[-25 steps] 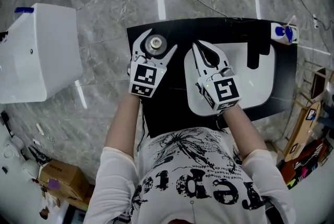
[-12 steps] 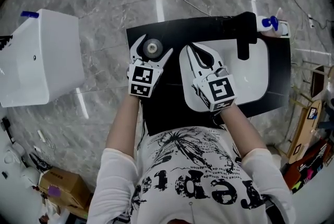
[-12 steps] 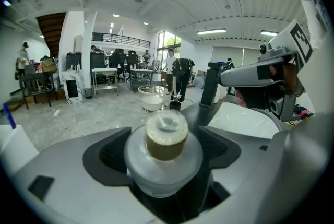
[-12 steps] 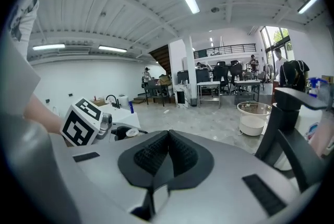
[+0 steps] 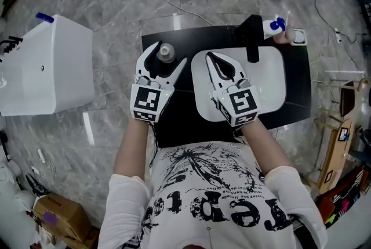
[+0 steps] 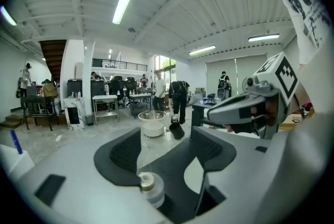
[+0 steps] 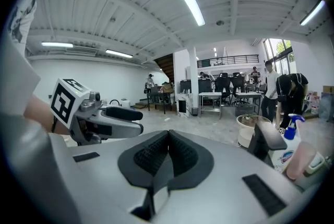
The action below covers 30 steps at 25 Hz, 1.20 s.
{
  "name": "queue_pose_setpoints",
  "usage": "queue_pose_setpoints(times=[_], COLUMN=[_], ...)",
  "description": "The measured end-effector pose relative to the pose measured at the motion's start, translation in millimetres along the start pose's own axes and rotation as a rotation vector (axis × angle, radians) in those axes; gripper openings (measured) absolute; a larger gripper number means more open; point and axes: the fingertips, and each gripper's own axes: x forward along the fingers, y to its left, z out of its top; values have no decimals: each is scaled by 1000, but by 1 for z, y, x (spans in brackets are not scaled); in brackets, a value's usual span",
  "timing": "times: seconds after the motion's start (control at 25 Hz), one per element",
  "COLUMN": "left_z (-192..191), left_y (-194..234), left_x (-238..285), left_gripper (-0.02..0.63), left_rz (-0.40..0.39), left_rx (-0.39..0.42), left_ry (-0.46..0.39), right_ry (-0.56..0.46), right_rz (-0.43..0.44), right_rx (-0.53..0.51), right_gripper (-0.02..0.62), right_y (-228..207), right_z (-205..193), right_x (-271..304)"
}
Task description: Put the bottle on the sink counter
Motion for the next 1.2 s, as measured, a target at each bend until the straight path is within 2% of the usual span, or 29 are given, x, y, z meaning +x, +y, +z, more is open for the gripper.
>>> queue_pose_setpoints(times=[0.08, 0.32, 0.48, 0.6, 0.88, 1.2], left_z=[23, 71, 94, 100, 107, 110], left_y=[-15, -60, -78, -87, -101, -112], left_x=[-16, -63, -95, -112, -143, -155], left_gripper=[252, 119, 24, 15, 14, 14], left_rz=[6, -14, 11, 14, 45, 52], left_rx=[-7, -18, -18, -37, -23, -11], left_ry=[-42, -118, -160, -156, -177, -206], right_ry=[-15, -69, -109, -132, -180, -183], right_rz=[6, 29, 45, 56, 90, 108], right_rx=[-11, -49, -60, -56, -105, -111], right_gripper=[15, 14, 14, 14, 14, 13], right_y=[1, 14, 24, 33, 55, 61], right_z=[11, 42, 63, 73, 87, 83], right_x=[-17, -67, -95, -112, -141, -157])
